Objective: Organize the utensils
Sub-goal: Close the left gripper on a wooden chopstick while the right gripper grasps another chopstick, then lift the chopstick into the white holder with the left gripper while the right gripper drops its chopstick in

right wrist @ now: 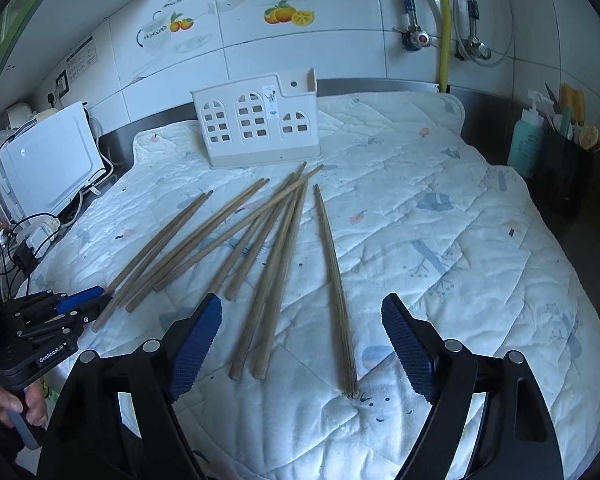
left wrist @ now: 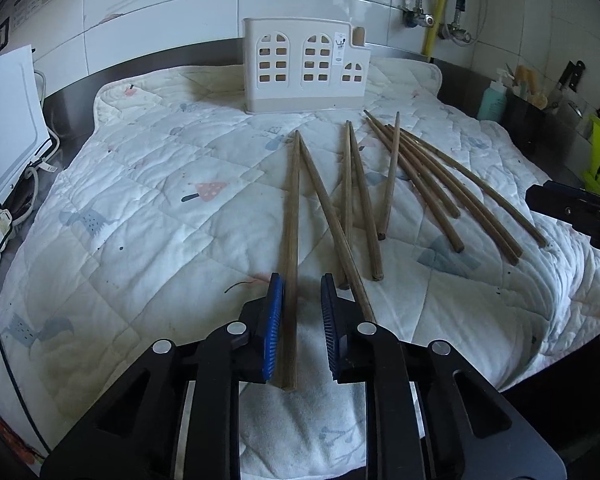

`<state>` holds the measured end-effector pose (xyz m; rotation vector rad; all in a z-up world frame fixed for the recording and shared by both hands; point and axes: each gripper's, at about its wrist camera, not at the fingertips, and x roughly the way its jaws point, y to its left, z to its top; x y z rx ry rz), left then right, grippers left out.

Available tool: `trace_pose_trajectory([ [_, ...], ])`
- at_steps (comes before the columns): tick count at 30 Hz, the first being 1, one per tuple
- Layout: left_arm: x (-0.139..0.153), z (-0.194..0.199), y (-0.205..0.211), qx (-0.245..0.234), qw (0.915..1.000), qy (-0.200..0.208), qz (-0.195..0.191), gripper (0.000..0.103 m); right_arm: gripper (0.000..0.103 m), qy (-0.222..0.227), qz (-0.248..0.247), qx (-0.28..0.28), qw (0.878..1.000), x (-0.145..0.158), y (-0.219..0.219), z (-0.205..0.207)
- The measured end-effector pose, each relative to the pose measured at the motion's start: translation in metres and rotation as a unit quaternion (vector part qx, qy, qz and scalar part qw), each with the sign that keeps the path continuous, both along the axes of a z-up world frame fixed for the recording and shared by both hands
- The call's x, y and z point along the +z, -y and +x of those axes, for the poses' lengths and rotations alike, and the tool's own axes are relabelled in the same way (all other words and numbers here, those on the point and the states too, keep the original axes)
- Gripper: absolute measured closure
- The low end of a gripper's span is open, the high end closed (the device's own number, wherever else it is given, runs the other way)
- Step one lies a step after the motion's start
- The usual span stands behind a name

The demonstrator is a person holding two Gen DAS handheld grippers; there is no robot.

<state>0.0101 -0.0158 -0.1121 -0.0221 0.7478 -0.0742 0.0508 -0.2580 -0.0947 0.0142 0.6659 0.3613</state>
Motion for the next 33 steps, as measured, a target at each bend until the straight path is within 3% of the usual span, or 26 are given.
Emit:
trace_pose_trajectory([
  [13,-0.005,-0.003,-0.004,0.000,0.9998,0.016,-0.009,0.086,0.067,-0.024,0.017,0.007,1.000,-0.021,0.005,0.010],
  [18,-0.006,-0.005,-0.004,0.003,0.9996,0.026,-0.012,0.087,0.074,-0.015,-0.008,-0.008,1.000,-0.027,0.004,0.014],
  [24,-0.004,-0.006,-0.008,0.005,0.9992,0.028,-0.026,0.095,0.096,-0.020,-0.011,-0.023,0.999,-0.032,0.008,0.016],
  [33,0.008,-0.009,-0.016,0.004,0.9984,0.041,-0.038,0.098,0.096,0.015,-0.016,-0.020,1.000,-0.002,0.008,0.002],
])
